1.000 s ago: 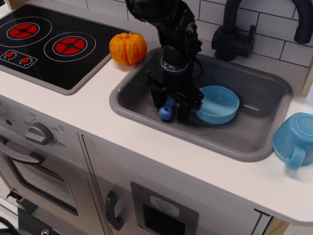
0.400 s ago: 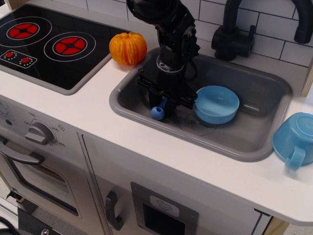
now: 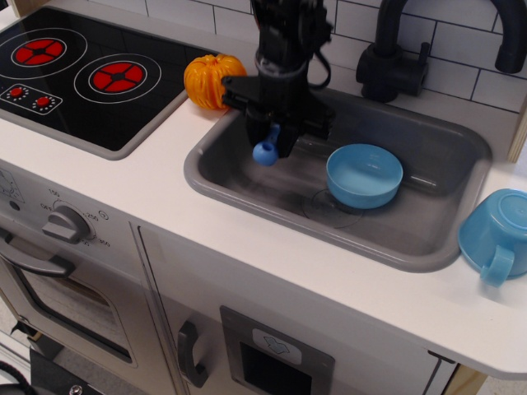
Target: Put spoon in bowl sink
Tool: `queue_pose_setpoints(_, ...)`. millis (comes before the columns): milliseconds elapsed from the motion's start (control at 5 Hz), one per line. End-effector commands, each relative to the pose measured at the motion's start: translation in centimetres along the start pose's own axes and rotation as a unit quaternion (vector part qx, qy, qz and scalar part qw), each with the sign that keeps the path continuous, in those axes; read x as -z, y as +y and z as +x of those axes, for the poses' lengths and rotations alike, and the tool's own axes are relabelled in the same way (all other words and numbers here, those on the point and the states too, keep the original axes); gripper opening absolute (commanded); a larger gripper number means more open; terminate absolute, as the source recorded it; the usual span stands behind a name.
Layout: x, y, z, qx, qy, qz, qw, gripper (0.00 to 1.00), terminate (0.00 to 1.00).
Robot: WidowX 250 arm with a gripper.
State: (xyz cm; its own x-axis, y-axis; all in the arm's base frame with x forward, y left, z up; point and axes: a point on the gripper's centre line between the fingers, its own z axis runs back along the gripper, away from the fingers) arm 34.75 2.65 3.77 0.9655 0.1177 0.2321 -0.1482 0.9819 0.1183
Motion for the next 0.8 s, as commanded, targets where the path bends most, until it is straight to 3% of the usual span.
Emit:
queue_pose_setpoints(0,-3.8,-1.8,2.0,-0.015,-0.009,-0.035,0.9992,0.0,0.0)
queue_pose_setpoints(600,-1.2,-6.9,1.2,-0.005,0.108,-0.042,0.9933,0.0,0.0)
